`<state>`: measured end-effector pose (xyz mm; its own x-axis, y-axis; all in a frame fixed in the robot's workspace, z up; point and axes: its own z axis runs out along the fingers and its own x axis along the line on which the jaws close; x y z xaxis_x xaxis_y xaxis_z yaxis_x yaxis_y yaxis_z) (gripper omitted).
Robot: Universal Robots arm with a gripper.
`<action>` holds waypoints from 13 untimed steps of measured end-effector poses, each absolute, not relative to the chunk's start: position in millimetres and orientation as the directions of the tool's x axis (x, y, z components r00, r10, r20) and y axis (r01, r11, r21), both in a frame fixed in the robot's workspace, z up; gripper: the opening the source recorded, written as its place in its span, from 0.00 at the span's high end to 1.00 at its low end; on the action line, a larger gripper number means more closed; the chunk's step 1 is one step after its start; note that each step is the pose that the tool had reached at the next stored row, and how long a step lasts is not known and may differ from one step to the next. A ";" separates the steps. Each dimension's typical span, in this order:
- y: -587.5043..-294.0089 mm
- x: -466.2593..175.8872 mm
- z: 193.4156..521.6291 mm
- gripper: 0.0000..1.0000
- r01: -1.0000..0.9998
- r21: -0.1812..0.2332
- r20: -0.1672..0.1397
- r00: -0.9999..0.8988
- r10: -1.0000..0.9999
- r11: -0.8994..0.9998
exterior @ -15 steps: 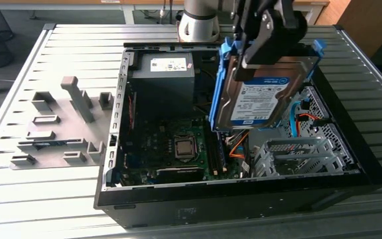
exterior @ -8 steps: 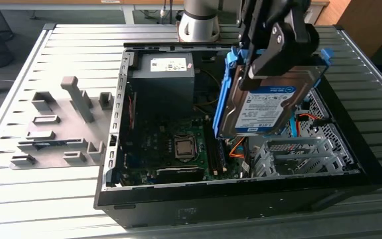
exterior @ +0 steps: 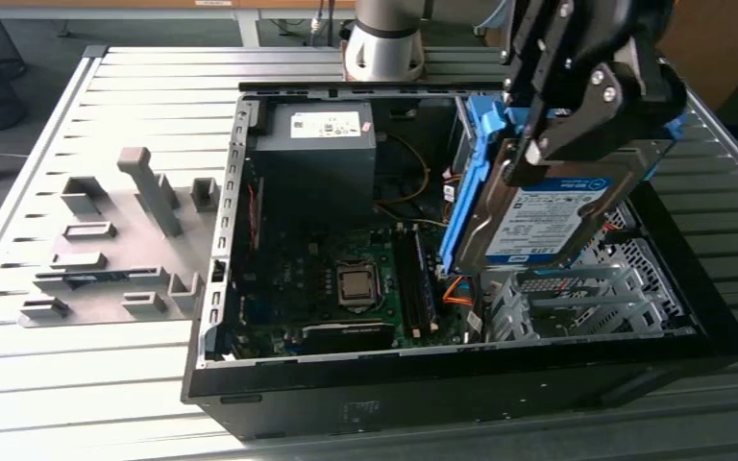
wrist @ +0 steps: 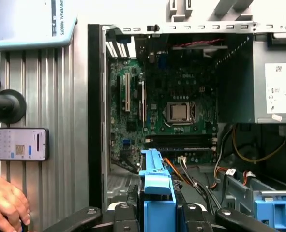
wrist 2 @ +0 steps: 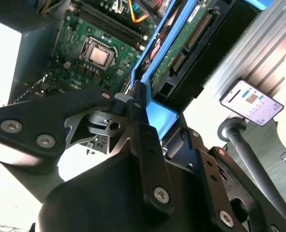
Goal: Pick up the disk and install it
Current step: 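Insert the disk into the insertion slot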
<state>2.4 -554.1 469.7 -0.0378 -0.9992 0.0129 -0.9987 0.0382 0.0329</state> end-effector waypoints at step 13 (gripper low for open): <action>-554.5 48.0 466.5 0.64 -0.999 0.038 0.013 -0.038 -0.999 0.038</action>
